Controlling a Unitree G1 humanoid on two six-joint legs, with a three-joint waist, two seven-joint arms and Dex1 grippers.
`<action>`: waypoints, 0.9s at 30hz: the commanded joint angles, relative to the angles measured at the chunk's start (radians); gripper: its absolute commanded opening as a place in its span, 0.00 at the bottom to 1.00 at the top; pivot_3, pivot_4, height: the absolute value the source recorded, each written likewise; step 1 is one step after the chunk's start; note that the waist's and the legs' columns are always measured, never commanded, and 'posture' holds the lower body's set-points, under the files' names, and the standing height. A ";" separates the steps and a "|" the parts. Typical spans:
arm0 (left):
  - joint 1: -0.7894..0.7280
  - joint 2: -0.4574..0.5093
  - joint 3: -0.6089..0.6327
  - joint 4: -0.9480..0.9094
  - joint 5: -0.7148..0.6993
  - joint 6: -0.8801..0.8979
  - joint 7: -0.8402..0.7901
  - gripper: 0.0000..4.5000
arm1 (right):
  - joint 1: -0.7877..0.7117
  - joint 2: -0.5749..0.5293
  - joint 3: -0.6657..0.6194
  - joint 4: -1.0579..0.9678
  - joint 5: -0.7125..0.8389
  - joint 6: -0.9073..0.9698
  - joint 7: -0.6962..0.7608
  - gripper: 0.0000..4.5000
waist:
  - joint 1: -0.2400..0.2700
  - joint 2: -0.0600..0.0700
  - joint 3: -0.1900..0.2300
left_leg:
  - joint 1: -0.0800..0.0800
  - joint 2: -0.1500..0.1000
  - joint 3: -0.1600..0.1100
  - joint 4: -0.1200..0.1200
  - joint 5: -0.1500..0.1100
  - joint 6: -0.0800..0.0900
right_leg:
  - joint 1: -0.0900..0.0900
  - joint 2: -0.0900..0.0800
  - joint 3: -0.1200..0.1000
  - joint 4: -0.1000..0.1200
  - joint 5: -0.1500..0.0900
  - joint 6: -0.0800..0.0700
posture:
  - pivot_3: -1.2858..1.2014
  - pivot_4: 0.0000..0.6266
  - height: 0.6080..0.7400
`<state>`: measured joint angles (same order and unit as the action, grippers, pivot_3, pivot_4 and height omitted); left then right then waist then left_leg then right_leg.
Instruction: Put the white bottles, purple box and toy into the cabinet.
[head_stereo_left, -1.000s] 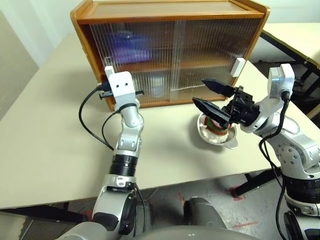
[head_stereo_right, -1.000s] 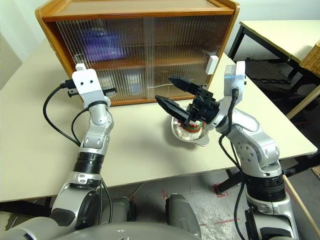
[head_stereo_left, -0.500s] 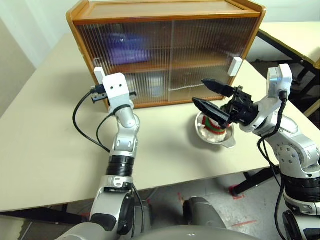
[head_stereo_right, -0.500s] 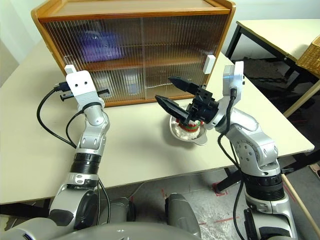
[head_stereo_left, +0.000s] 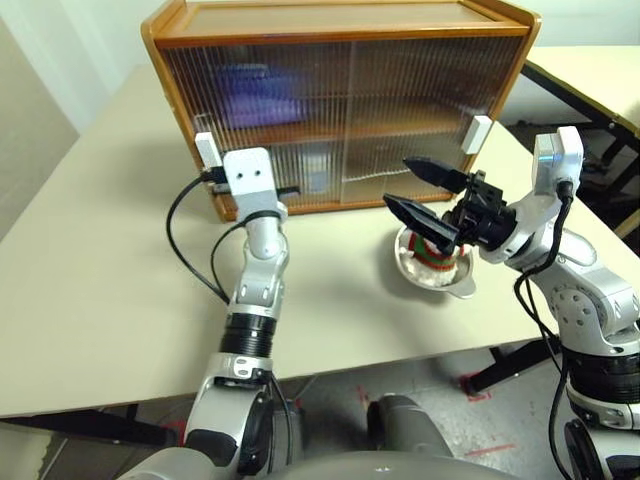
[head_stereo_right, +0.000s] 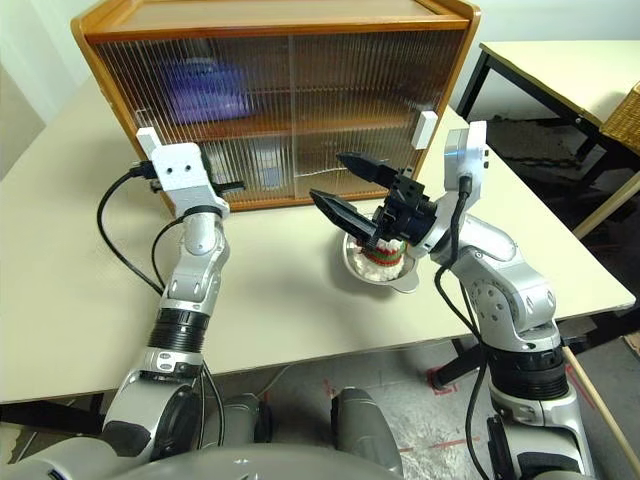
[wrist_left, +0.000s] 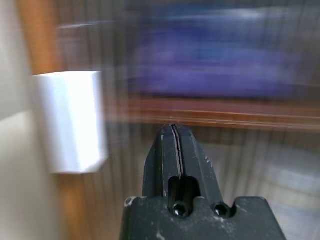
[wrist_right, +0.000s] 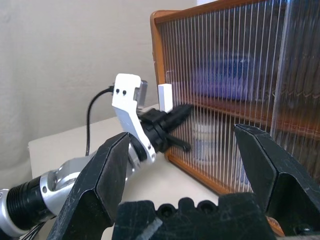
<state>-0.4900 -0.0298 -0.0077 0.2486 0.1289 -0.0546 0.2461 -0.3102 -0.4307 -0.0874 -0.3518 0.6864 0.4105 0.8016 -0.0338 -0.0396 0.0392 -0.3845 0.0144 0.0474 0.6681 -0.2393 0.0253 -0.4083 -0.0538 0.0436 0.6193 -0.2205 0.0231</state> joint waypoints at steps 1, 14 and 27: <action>0.029 0.010 -0.051 -0.032 -0.078 -0.025 -0.182 0.01 | -0.004 0.000 0.013 0.007 -0.010 -0.014 0.009 1.00 | -0.001 0.000 0.000 | 0.000 0.000 0.001 0.000 0.000 0.000 | 0.000 0.000 0.000 0.000 0.000 0.000 | 0.51 0.00 1.00; -0.022 0.303 0.101 -0.059 -0.691 0.199 -1.048 0.98 | -0.033 -0.011 -0.020 0.137 -0.114 -0.059 -0.045 1.00 | -0.008 0.001 0.000 | 0.003 0.002 0.004 -0.001 0.000 0.001 | 0.000 0.002 0.000 0.003 -0.003 -0.005 | 0.51 0.00 1.00; -0.011 0.460 0.201 -0.045 -0.800 0.316 -1.282 1.00 | -0.136 -0.064 -0.107 0.428 -0.250 -0.106 -0.178 0.30 | -0.002 0.001 0.000 | 0.004 0.002 0.000 -0.003 0.003 0.005 | 0.000 0.001 0.003 0.002 -0.004 -0.004 | 0.52 0.00 1.00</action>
<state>-0.5144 0.4312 0.1870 0.2130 -0.6579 0.2501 -1.0189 -0.4300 -0.4828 -0.1730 0.0428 0.4543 0.3213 0.6352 -0.0360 -0.0385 0.0391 -0.3806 0.0168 0.0467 0.6652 -0.2364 0.0304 -0.4081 -0.0524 0.0463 0.6216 -0.2242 0.0196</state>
